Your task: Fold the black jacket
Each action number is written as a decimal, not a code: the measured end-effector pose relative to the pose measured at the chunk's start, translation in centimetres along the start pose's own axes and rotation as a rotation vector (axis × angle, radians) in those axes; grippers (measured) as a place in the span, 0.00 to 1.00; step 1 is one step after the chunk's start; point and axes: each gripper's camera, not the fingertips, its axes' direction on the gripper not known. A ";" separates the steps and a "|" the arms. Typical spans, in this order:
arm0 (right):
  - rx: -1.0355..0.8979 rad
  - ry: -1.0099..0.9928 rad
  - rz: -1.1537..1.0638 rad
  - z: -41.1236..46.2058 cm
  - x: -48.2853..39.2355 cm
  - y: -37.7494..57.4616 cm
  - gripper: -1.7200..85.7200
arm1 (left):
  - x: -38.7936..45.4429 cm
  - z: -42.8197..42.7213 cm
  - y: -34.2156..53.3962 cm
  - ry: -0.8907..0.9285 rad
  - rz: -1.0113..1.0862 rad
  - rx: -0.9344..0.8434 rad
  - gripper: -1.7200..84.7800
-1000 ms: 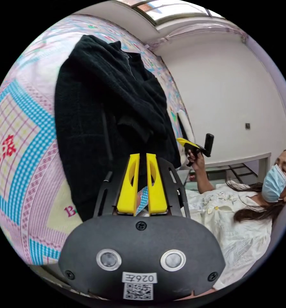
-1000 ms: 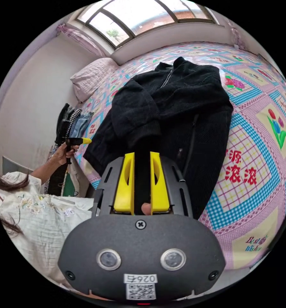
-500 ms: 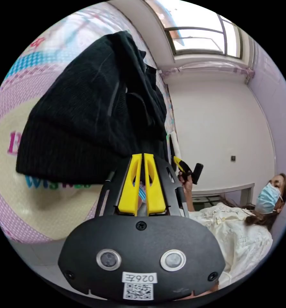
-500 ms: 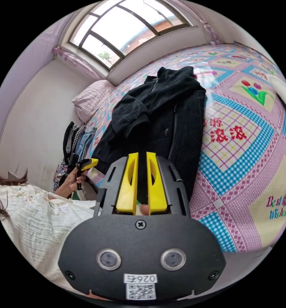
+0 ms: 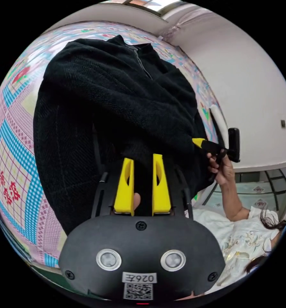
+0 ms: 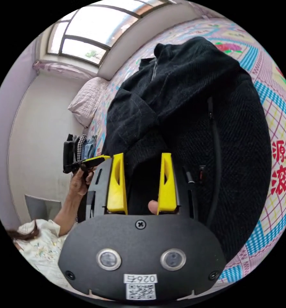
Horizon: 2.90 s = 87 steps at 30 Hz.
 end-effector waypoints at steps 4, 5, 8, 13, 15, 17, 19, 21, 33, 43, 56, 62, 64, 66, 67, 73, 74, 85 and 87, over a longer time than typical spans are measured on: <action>-0.029 -0.062 0.028 0.0 -0.3 -1.7 0.01 | -0.4 -0.9 -1.3 0.054 0.034 0.000 0.07; 0.003 -0.098 0.024 -0.9 -1.1 -2.2 0.01 | -0.6 -2.0 -1.2 0.084 0.036 0.040 0.07; 0.086 -0.140 -0.065 -4.6 -4.6 -3.1 0.00 | -1.2 -4.2 -0.6 0.139 0.044 0.116 0.07; 0.077 0.062 -0.121 -6.3 -6.4 -3.2 0.01 | -5.8 -2.3 -0.7 0.158 -0.055 0.041 0.05; -0.042 0.098 -0.068 -3.4 -4.3 -3.8 0.01 | -8.0 -0.2 -0.9 0.265 -0.082 -0.030 0.05; -0.089 0.071 -0.025 -1.7 -3.1 -3.5 0.02 | -9.9 1.4 -0.1 0.424 -0.114 -0.043 0.05; -0.051 0.060 -0.011 -1.7 -3.2 -2.5 0.03 | -10.8 1.5 1.0 0.475 -0.133 -0.004 0.04; 0.003 0.099 -0.001 -2.3 -4.2 -0.9 0.03 | -11.5 1.1 2.4 0.485 -0.152 0.037 0.02; -0.043 0.267 -0.048 3.8 -6.7 -0.4 0.01 | -11.8 4.3 1.9 0.401 -0.108 0.096 0.01; 0.207 0.184 -0.090 -1.3 -10.8 8.8 0.01 | -13.0 6.8 10.3 0.437 -0.086 0.322 0.01; 0.837 0.394 -0.349 -15.7 -27.4 27.9 0.02 | -0.3 -8.6 28.0 0.161 0.312 1.093 0.01; 1.347 0.447 -0.765 -22.9 -39.0 41.3 0.08 | 10.7 -13.1 41.8 0.103 0.733 1.550 0.01; 1.435 0.368 -0.829 -24.6 -40.3 44.7 0.05 | 12.8 -13.4 45.3 0.159 0.858 1.688 0.01; 1.433 0.247 -0.983 -26.9 -41.3 48.2 0.02 | 14.9 -14.3 47.1 0.234 1.059 1.665 0.01; 1.414 0.221 -1.010 -27.4 -41.5 48.8 0.01 | 16.4 -14.9 47.4 0.253 1.178 1.579 0.01; 1.296 0.329 -0.801 -29.6 -39.6 47.7 0.01 | 19.1 -10.2 37.4 -0.302 0.736 1.042 0.02; 1.221 0.322 -0.715 -29.3 -37.9 45.9 0.01 | 17.6 -7.4 34.6 -0.388 0.602 0.907 0.03; 0.539 0.069 -0.044 -17.6 -16.0 33.6 0.07 | -5.6 13.6 30.7 -0.107 -0.181 0.506 0.26; 0.466 0.035 0.031 -16.3 -12.9 32.1 0.10 | -7.2 14.6 31.1 -0.105 -0.234 0.480 0.26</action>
